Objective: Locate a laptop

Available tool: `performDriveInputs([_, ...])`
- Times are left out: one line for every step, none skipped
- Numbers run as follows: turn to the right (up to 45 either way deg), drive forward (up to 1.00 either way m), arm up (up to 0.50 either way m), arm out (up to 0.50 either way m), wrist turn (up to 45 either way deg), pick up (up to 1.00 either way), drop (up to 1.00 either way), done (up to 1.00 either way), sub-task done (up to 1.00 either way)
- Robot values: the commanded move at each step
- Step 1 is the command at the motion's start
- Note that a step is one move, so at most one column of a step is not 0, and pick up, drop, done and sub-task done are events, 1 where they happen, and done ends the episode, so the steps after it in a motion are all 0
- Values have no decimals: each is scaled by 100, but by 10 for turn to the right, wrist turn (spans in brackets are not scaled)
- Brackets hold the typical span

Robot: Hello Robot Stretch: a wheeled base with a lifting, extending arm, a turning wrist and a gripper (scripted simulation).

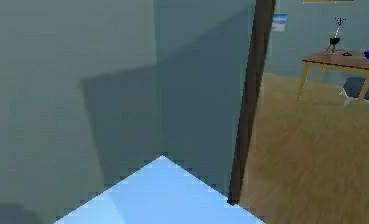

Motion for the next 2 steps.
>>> performDriveInputs([390,0,0,0,0,0,0,0,0])
performDriveInputs([0,65,0,0,0,0,0,0,0])
